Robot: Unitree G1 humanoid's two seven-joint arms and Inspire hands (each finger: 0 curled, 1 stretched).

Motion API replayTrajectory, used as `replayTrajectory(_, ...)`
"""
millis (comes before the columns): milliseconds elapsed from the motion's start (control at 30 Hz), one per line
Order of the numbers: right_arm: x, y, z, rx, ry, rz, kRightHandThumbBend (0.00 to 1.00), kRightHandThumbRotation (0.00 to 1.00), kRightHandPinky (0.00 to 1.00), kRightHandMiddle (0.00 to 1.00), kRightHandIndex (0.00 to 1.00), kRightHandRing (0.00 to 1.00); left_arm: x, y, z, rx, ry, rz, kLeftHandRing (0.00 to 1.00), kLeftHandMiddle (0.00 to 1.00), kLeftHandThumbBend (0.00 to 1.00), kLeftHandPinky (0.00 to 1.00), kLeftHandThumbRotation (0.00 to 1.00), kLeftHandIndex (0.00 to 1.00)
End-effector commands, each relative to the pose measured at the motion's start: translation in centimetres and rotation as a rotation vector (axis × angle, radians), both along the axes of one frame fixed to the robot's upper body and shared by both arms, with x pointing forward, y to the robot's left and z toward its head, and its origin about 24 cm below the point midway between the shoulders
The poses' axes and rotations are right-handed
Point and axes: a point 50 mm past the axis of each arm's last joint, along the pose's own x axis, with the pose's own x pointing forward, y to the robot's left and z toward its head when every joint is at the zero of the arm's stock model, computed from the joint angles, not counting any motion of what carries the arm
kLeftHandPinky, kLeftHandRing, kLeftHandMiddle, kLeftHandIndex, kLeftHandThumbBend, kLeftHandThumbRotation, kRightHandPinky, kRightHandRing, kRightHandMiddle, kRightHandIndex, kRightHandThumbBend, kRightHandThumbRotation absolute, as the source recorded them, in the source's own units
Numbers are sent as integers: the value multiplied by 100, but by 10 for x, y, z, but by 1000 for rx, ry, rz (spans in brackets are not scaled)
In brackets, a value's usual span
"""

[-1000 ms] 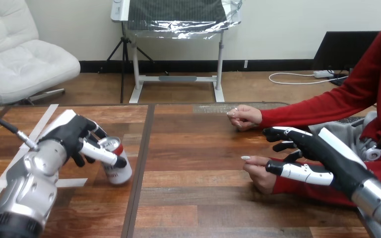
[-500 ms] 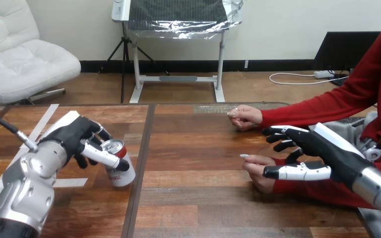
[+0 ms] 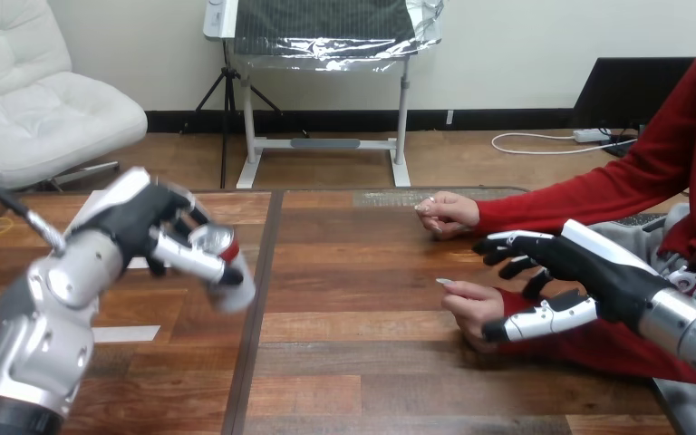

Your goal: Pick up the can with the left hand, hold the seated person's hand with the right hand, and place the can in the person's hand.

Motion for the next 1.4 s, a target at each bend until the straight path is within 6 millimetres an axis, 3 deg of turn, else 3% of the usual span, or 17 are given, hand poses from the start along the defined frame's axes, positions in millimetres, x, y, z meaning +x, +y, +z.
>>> replayTrajectory(0,21,-11,37,-98,-95,1,100,36,67,84,86,80,8,-3,78,36,-265,-37,35,41,74,29,0,44)
replayTrajectory(900,29,-24,32,-226,-36,-80,100,24,70,87,87,81,5,-5,79,43,-265,-40,34,40,73,28,0,43)
replayTrajectory(1133,29,-27,33,-153,-75,-123,100,19,71,87,86,82,5,-5,80,39,-267,-41,34,40,72,28,0,43)
replayTrajectory(1367,31,-29,37,-158,-99,-126,100,23,72,86,86,83,5,-4,80,34,-268,-43,34,41,72,29,0,43)
